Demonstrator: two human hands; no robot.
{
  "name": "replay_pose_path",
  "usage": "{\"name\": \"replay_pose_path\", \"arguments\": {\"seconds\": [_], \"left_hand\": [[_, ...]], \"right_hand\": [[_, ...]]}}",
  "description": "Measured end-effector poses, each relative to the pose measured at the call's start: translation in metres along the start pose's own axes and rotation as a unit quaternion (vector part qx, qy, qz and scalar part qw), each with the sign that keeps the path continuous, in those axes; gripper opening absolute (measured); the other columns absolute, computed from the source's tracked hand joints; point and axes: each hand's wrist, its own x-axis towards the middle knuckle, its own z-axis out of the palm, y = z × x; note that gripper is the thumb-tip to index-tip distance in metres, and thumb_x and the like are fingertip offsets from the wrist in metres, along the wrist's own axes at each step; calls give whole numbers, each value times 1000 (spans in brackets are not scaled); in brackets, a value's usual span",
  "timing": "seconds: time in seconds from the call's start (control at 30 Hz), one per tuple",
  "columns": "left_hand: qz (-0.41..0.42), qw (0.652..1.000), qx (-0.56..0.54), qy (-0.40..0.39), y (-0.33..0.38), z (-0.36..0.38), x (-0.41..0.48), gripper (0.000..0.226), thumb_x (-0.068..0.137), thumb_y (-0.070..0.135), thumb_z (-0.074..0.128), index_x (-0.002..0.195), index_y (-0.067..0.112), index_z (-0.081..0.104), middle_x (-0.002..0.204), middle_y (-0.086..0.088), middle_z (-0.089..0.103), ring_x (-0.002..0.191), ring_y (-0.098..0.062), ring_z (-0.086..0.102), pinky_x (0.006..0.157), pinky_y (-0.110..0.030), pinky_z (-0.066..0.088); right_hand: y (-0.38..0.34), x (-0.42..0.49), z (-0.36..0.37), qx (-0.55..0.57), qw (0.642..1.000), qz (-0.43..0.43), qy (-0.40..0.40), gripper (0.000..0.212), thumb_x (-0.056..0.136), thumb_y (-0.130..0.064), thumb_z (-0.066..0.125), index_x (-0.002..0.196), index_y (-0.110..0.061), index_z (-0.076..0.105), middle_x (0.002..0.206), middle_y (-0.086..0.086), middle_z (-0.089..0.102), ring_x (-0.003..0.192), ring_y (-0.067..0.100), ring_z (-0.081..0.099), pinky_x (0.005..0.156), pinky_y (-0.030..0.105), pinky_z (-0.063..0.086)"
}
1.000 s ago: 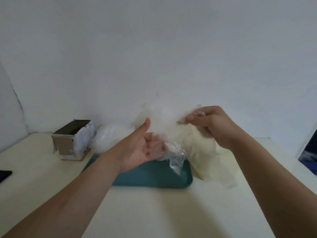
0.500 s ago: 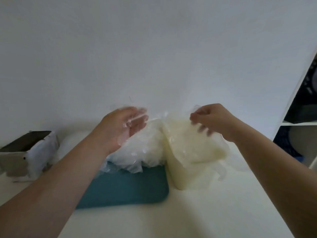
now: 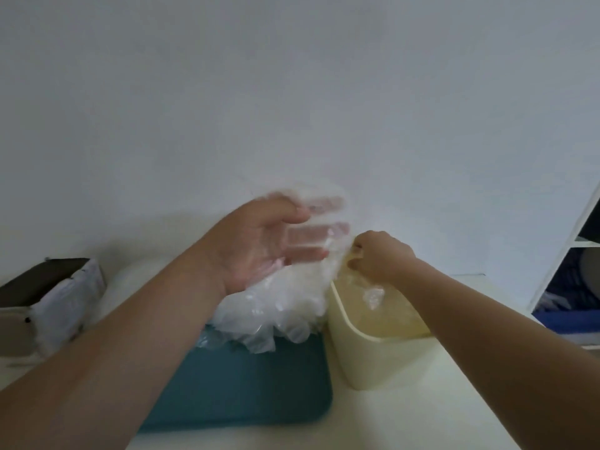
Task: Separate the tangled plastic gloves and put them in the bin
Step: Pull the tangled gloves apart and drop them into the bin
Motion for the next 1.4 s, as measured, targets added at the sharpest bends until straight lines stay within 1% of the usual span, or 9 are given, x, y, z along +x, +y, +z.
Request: {"name": "replay_pose_path", "arguments": {"seconds": [0.1,0.23,0.4,0.6,0.73,0.97,1.1,1.23,1.4], "left_hand": [[-73,997,-9,26,-24,7,41,16,97,2,63,82,7,64,121,-24,73,114,-38,72,92,-44,63],[-176,974,76,121,-50,22,74,12,96,-14,61,105,-6,64,110,-30,72,67,-23,77,57,-27,63],[-199,941,231,147,-64,40,91,20,93,-20,61,102,-2,60,125,-29,61,87,-35,77,58,-32,65],[-181,923,278,197,-60,41,88,21,86,-5,72,104,-1,62,84,-14,73,71,-20,73,61,-26,56],[-53,903,329,273,-61,24,59,60,90,10,71,145,22,51,128,4,66,115,-15,64,86,-26,54],[-8,906,302,297,-69,2,11,33,92,9,72,121,25,68,110,9,75,99,-7,73,87,-25,60],[20,907,291,303,-65,-8,-11,20,94,5,68,106,19,75,105,1,77,88,-11,78,88,-31,63],[68,870,344,346,-61,-24,-32,22,96,7,66,101,25,77,100,9,76,72,-8,71,63,-19,57],[62,811,454,363,-65,-68,-54,20,95,14,69,102,32,73,114,17,69,100,3,62,87,-13,50]], "right_hand": [[13,-5,-25,43,999,-26,8,38,83,-19,76,120,-17,65,113,5,68,107,27,67,90,40,57],[42,-24,-61,140,985,18,95,49,89,-9,71,136,-16,61,125,8,67,111,26,65,98,33,51],[39,-58,-83,192,964,20,184,49,94,-6,50,139,-22,60,130,-4,63,116,14,62,101,26,44],[-5,-76,-61,191,975,-1,-118,43,109,-29,41,151,-20,48,155,4,48,135,24,50,99,29,40],[-14,-68,-33,116,973,-10,-197,60,108,-48,40,163,-31,23,168,0,29,148,27,36,114,37,35],[-21,-50,22,-130,938,-74,-314,60,104,-43,43,161,-38,27,166,2,32,149,31,35,121,53,29],[-28,-54,-10,-68,964,-72,-245,71,96,-43,58,160,-32,30,165,-1,34,147,26,40,117,40,36],[-49,-63,-45,-44,994,-79,-65,44,95,-29,57,139,-23,58,146,1,57,129,26,57,106,37,47],[-126,-85,-31,130,973,-186,53,33,101,-30,51,128,-24,68,129,-6,68,115,16,64,100,37,55]]}}
